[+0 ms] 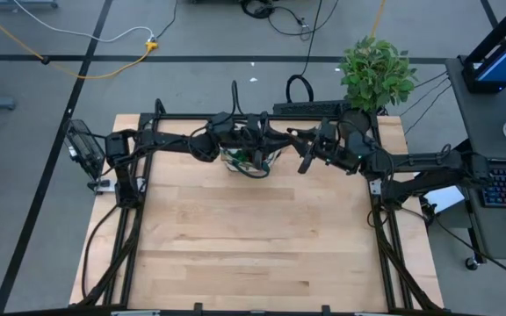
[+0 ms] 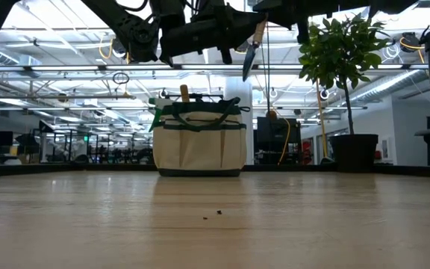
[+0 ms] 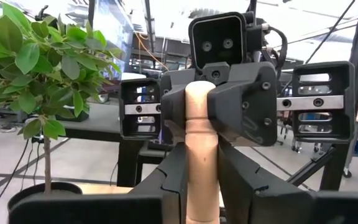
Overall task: Pick & Place Garden tools in Gardening bag
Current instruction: Put the brown trowel into the gardening bag
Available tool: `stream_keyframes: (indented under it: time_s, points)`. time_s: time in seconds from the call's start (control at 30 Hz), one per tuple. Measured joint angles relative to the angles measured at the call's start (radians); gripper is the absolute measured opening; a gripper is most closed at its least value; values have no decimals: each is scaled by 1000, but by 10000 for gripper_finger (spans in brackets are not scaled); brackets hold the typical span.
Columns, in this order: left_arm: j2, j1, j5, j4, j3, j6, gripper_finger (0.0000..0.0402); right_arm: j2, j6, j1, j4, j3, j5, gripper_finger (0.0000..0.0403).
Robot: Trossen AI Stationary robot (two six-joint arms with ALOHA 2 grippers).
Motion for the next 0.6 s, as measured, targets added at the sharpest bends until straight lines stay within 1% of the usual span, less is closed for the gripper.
stream_keyframes:
  time_s: [0.07, 0.23, 0.37, 0.47, 0.53, 0.6]
  points:
    - [0, 9, 14, 0, 0, -17, 81, 1, 5, 0, 12, 0, 0, 57]
    - [-4, 64, 81, -5, 0, -76, 185, -2, -3, -2, 40, -1, 15, 57]
    - [-34, 130, 169, -71, 0, -122, 249, -1, -21, -2, 46, -1, 10, 57]
    - [-78, 183, 233, -175, 0, -148, 279, -1, -21, -14, 49, -1, 10, 57]
    - [-120, 222, 275, -281, 0, -179, 291, 0, -21, -27, 52, -1, 5, 57]
    - [-158, 252, 300, -385, 0, -175, 300, 15, -21, -42, 65, 0, -8, 57]
